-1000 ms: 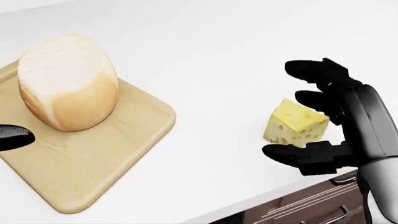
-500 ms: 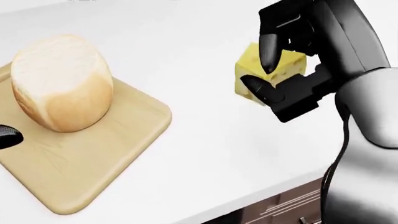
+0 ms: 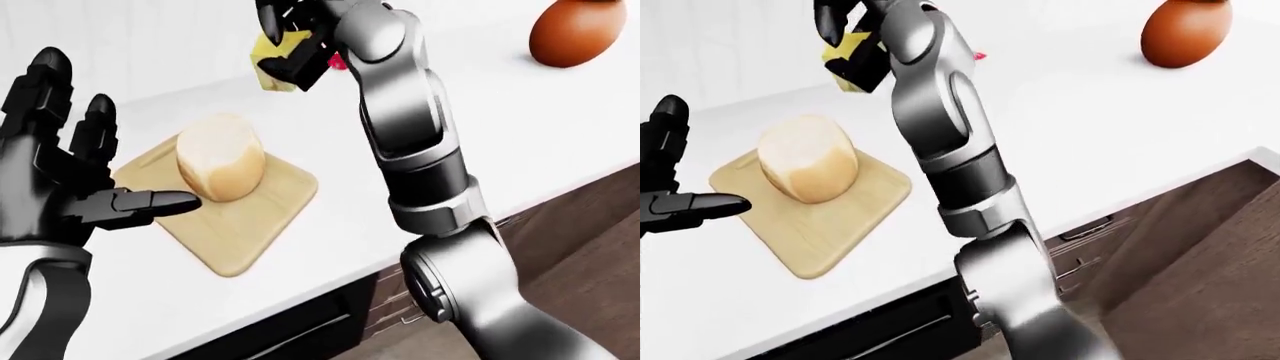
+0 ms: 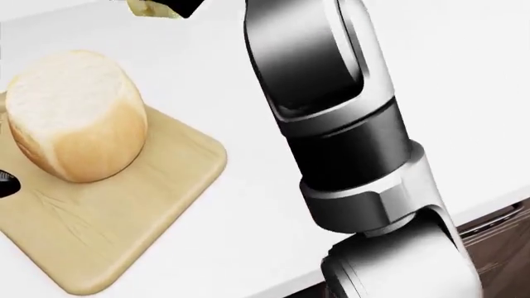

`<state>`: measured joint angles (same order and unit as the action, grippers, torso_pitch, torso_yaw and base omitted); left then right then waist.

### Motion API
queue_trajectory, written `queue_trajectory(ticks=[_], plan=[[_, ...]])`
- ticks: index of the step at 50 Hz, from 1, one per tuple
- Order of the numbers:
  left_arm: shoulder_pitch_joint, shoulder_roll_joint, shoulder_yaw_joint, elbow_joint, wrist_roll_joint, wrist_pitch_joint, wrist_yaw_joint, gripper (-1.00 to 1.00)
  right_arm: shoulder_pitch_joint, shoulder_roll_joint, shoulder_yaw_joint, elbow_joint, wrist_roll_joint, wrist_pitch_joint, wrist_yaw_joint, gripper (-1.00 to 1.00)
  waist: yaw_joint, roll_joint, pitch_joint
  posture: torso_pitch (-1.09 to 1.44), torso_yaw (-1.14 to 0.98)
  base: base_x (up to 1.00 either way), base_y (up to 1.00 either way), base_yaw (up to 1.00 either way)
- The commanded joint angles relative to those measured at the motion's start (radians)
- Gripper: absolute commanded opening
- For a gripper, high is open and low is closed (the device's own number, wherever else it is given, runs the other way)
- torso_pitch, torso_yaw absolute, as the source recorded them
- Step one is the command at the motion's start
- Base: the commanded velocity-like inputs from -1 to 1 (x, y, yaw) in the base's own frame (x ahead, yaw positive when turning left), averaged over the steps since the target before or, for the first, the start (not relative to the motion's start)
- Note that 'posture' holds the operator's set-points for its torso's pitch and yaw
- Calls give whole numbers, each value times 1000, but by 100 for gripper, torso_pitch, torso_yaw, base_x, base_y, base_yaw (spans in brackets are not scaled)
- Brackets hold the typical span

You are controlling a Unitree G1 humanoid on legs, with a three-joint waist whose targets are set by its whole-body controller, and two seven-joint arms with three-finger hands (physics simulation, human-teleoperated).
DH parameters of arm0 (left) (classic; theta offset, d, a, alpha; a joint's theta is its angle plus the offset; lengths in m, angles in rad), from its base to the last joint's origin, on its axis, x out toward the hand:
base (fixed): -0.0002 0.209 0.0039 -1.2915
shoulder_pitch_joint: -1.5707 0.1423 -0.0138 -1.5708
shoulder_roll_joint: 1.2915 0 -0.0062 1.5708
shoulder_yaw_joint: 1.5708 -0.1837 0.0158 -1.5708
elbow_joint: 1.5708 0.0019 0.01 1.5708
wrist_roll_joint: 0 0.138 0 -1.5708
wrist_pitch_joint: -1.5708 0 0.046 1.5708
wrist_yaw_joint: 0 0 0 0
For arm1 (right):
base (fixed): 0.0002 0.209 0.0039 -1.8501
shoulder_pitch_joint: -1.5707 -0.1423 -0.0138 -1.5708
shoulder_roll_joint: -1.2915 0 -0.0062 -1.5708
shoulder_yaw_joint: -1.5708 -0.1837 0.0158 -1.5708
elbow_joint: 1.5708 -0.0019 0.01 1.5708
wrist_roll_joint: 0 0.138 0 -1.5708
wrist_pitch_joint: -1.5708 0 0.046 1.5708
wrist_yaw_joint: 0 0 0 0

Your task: Pick up the wedge of cheese and place it on the slice of bread to prepare a simple cheese on bread dish.

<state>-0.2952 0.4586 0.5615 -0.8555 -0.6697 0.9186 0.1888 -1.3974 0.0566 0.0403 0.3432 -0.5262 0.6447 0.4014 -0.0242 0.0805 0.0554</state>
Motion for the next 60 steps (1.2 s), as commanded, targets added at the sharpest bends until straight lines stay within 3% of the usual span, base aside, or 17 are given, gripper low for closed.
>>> queue_trajectory(ticks=[1, 13, 20, 40, 60], plan=[[-12, 15, 16, -16, 6, -35, -2, 100, -72, 3, -5, 31, 47, -86, -66, -100, -2, 8, -25, 0, 0, 0, 0, 0], [24, 8, 33, -2, 25, -66, -40, 100, -195, 46, -3, 450, 155, -369, -239, -100, -5, 13, -21, 0, 0, 0, 0, 0], [9, 16, 41, 14, 27, -60, -48, 100, -245, 56, -16, 573, 194, -459, -264, -100, -3, 12, -20, 0, 0, 0, 0, 0], [29, -10, 20, 20, 62, -84, -67, 100, -182, 59, -32, 698, 313, -740, -202, -100, -2, 9, -21, 0, 0, 0, 0, 0], [43, -32, 23, 33, 97, -107, -101, 100, -128, 135, -5, 695, 309, -797, -151, -100, -3, 11, -27, 0, 0, 0, 0, 0]])
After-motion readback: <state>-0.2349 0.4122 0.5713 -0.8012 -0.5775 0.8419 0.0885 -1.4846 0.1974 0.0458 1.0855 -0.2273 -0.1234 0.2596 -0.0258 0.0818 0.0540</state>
